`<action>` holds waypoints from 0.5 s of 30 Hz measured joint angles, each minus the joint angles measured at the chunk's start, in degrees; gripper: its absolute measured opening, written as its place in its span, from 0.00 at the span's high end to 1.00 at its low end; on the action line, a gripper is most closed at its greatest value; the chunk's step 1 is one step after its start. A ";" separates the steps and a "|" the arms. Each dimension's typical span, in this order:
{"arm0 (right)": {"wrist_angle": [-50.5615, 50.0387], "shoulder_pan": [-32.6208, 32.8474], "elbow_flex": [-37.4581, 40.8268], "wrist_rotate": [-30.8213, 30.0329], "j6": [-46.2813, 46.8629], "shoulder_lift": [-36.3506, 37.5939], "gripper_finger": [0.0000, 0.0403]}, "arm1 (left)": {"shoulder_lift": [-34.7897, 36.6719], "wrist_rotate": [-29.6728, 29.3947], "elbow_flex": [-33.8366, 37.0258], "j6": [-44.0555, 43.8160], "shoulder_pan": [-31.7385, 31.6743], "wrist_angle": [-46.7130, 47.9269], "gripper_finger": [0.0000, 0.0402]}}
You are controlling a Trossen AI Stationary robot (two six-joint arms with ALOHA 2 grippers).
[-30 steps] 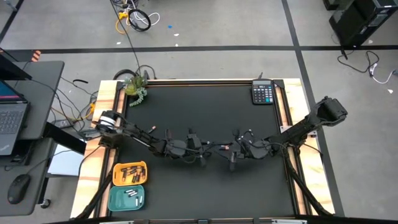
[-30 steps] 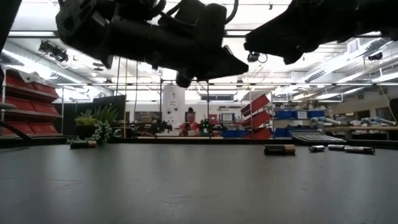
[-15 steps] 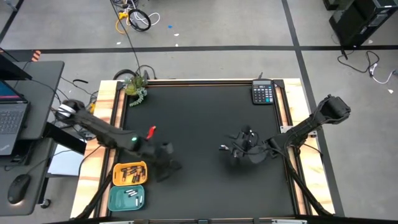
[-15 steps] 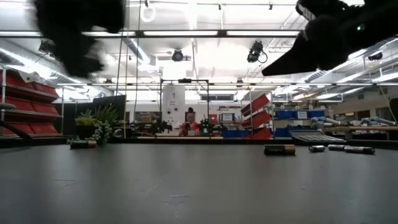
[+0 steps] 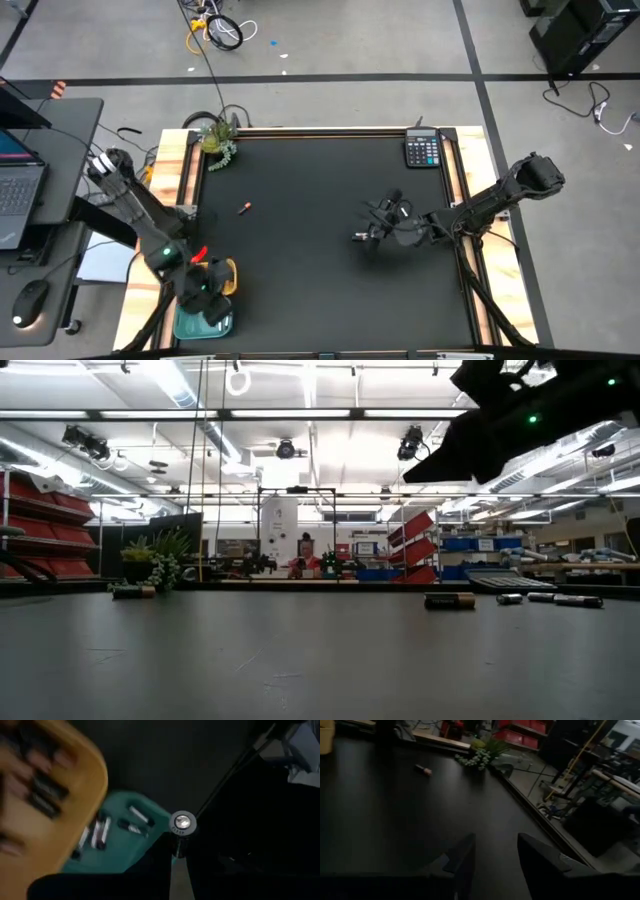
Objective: Sort batteries
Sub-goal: Put the silver battery into the green bin
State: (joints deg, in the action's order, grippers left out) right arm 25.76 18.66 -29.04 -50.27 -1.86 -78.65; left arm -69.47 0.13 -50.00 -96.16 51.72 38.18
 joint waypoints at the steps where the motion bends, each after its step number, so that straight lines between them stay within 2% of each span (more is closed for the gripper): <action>1: 0.23 -0.69 0.00 0.23 -0.46 0.00 0.61 | -0.44 -0.43 0.00 -2.84 1.39 -0.34 0.87; 5: 1.23 -3.06 0.00 2.43 -1.79 0.00 0.62 | -2.94 -2.98 0.00 -11.71 6.28 -2.62 0.87; 9: 4.24 -5.34 0.00 6.40 -4.33 0.00 0.62 | -6.22 -3.74 0.00 -18.16 8.09 -3.45 0.85; 15: 7.63 -8.25 -0.02 12.79 -8.37 0.00 0.63 | -8.99 -2.44 0.00 -21.32 8.31 -7.82 0.79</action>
State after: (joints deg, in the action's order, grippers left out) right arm 33.39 10.41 -29.06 -37.48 -10.23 -78.65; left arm -78.46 -2.30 -50.00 -117.48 60.03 30.35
